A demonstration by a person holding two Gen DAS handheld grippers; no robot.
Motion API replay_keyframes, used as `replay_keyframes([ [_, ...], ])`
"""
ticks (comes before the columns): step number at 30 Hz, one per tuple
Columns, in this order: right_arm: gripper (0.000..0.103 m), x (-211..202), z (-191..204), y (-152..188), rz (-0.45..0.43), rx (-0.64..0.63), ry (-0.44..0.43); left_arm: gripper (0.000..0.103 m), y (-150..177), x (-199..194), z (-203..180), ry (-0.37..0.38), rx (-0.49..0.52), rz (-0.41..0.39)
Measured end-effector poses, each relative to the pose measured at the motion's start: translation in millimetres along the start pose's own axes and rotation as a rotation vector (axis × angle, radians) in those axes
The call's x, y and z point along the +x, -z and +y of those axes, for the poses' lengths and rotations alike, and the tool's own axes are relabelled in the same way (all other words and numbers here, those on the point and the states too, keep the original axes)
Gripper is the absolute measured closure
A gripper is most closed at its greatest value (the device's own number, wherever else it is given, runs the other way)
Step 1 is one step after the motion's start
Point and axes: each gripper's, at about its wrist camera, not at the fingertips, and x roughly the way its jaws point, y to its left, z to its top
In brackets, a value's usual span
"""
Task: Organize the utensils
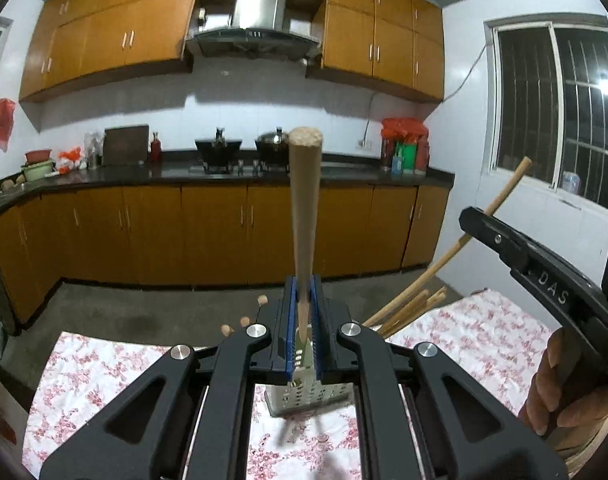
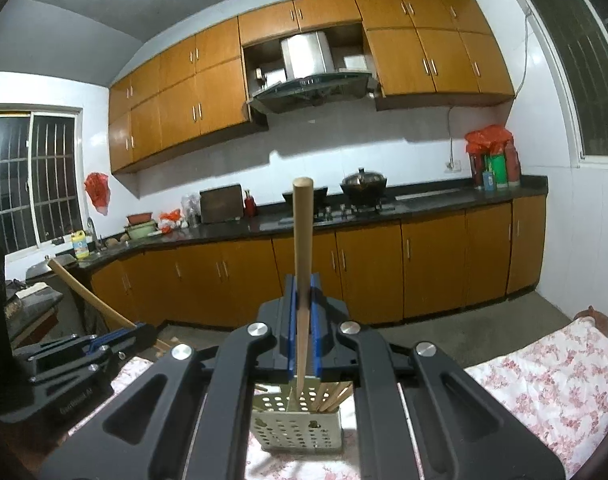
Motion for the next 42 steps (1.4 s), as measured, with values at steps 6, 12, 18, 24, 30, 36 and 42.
replay_keyframes([
  [6,0.095,30.3,0.0,12.1,0.066,-0.009,0.015,0.096,14.5,26.3,-1.6,0.001,-0.001,0.063],
  [12,0.090,44.5,6.3,24.0,0.130,-0.012,0.009,0.092,24.2,41.6,2.8,0.018,-0.038,0.098],
  [18,0.063,17.6,-1.6,17.3,0.069,0.007,0.023,0.062,18.8,22.2,11.3,0.014,-0.067,0.034],
  [24,0.028,-22.3,-9.4,17.1,0.004,0.013,0.044,0.039,13.9,-8.3,17.6,0.018,-0.102,-0.053],
  [30,0.004,-67.4,-3.1,33.2,-0.069,-0.043,0.101,0.004,26.4,-52.6,13.5,-0.060,-0.047,-0.157],
  [36,0.004,-85.6,6.3,57.6,-0.027,-0.100,0.166,0.002,61.7,-82.6,2.3,-0.185,0.034,-0.191],
  [42,0.004,-106.6,13.5,97.3,-0.021,-0.165,0.242,0.002,100.5,-94.8,-9.0,-0.263,0.096,-0.178],
])
